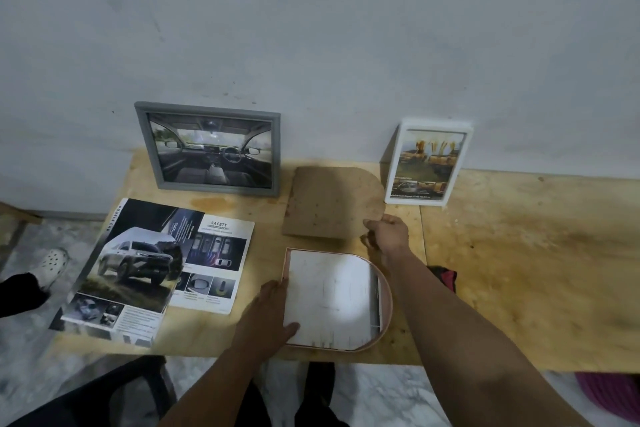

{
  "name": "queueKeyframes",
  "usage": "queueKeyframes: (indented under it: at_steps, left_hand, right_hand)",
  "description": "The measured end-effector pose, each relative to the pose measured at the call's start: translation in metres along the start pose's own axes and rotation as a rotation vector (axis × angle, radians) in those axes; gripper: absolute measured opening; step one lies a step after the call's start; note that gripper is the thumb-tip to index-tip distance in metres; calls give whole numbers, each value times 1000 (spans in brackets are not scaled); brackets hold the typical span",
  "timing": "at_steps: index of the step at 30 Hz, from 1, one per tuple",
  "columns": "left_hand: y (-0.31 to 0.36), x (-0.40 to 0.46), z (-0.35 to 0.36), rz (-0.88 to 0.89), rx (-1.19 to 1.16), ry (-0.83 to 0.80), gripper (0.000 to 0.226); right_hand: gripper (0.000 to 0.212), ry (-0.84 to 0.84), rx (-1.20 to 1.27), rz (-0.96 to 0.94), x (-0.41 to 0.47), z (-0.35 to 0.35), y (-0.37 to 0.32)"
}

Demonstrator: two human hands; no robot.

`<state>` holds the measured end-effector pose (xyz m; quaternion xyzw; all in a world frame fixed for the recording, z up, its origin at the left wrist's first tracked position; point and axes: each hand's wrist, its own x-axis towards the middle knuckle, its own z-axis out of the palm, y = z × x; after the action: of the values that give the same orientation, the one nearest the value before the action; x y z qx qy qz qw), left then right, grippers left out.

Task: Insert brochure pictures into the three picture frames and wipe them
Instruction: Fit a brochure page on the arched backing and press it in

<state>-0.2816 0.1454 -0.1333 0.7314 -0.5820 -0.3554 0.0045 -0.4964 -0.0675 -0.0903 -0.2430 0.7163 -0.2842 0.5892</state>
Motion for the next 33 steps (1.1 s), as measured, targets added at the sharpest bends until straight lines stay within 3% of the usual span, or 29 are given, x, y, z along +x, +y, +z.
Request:
queueKeyframes:
  at_steps: [6,14,21,23,28,33]
  left_hand:
    - [6,-15,-6,-57,-116,16,83]
    - [5,-33,-3,-138,-206,9,55]
    - [6,-33,-5,-142,-219,-7,42]
    - [5,-31,-5,-143,-206,-4,33]
    - [2,-27,-4,-153,-178,-13,36]
    - [2,-24,-6,-158,-160,-33,38]
  right_hand:
    - [25,-103,220,-119,-47,-50,14]
    - [23,-107,-38,-109,-91,-122,100]
    - [22,-116,-118,-89,-106,-101,125]
    - [28,-127,-190,-118,-105,-92,130]
    - [81,-158,-491,-261,-100,-89,150]
    - [87,-129,-823,-315,-102,-90,142]
